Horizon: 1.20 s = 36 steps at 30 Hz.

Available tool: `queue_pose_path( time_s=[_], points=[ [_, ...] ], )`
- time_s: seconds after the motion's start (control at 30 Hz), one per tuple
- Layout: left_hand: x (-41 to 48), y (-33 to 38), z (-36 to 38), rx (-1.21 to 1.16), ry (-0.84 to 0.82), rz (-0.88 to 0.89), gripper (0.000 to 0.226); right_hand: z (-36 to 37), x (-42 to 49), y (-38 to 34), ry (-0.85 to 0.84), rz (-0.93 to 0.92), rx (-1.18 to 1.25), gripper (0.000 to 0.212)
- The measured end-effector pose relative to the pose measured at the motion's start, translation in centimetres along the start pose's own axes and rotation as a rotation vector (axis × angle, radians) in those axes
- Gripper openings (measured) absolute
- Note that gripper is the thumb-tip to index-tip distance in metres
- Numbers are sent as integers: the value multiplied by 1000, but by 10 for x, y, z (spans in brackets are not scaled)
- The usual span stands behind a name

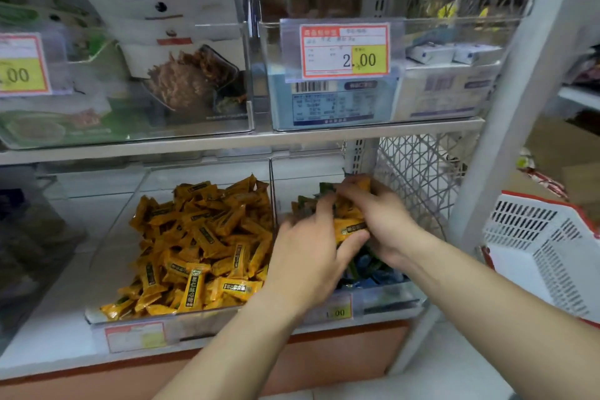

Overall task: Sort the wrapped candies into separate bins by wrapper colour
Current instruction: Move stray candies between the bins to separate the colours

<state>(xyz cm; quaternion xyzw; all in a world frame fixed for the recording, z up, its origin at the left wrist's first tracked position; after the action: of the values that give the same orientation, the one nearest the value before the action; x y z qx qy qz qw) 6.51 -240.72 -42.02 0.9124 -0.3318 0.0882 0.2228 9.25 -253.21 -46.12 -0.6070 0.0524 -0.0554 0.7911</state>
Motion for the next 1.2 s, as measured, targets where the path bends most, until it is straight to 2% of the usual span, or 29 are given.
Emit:
queue_pose_path(
  time_s=[0.17,0.27,0.43,0.57,0.63,0.73,0.83,0.9,1.0,1.07,1.13,1.2],
  points=[
    [-1,-6,6,-315,-9,-53,51,-2,-9,5,6,80,103,24],
    [-1,-11,6,-399,32,-88,46,-6,-8,3,-16,81,65,15],
    [3,-23,3,-583,129,-159,24,-6,-3,10,-44,98,-31,8],
    [5,-33,8,-662,133,-204,36,-3,1,16,-15,106,0,21],
    [6,-36,9,-695,130,-202,35,-1,3,17,-6,106,3,25],
    [6,-42,10,-769,139,-219,30,3,5,20,-37,136,11,23],
    [5,-50,9,-850,167,-255,19,5,9,19,-43,113,60,10],
    [5,-53,8,-882,181,-267,16,6,10,18,-25,91,67,8],
    [4,-57,11,-968,175,-301,23,8,10,15,-4,69,25,15],
    [2,-60,13,-987,166,-325,34,11,9,14,-12,62,-30,23],
    [2,-58,12,-984,155,-303,46,16,7,13,-24,58,-64,33],
    [2,-54,8,-951,155,-248,47,19,4,10,-16,39,-83,40]
  ],
)
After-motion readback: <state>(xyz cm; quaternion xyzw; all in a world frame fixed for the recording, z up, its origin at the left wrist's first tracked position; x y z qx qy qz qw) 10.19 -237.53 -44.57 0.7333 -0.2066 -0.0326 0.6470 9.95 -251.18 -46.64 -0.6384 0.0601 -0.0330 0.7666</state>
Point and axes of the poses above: each hand's wrist, its own x-axis towards the middle knuckle, its own z-axis out of the palm, y = z × x, the point moved 10 cm from there along x, towards the middle knuckle, and after that the axes turned 8 degrees about -y, right-handed, at the moved point
